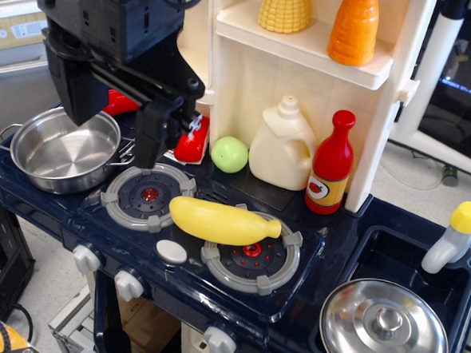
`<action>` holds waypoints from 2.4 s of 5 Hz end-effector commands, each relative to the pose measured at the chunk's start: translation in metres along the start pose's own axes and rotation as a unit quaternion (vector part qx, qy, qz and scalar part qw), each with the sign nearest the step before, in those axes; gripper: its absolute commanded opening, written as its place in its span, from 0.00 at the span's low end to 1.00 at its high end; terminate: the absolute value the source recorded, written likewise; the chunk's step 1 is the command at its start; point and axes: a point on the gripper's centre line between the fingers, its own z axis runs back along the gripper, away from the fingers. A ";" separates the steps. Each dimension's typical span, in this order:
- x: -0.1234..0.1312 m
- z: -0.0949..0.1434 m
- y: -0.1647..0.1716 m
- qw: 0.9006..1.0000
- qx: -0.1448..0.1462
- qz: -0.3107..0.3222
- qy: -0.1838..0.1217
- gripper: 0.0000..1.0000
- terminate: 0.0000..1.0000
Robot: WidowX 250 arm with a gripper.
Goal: Put lid on pot or pan
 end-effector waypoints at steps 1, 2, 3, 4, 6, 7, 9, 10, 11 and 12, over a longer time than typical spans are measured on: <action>0.000 0.000 0.000 1.000 0.000 0.000 0.000 1.00 0.00; 0.009 0.017 -0.048 1.000 0.003 0.012 -0.026 1.00 0.00; 0.018 0.021 -0.093 0.999 -0.004 0.001 -0.044 1.00 0.00; 0.023 0.006 -0.124 0.998 -0.003 -0.010 -0.056 1.00 0.00; 0.049 -0.035 -0.169 0.996 -0.055 -0.020 -0.063 1.00 0.00; 0.056 -0.050 -0.185 0.995 -0.082 -0.023 -0.054 1.00 0.00; 0.061 -0.079 -0.196 0.991 -0.116 -0.034 -0.055 1.00 0.00; 0.059 -0.086 -0.200 0.990 -0.123 -0.036 -0.056 1.00 0.00; 0.059 -0.095 -0.203 0.989 -0.128 -0.037 -0.060 1.00 0.00; 0.057 -0.098 -0.203 0.989 -0.127 -0.035 -0.064 1.00 0.00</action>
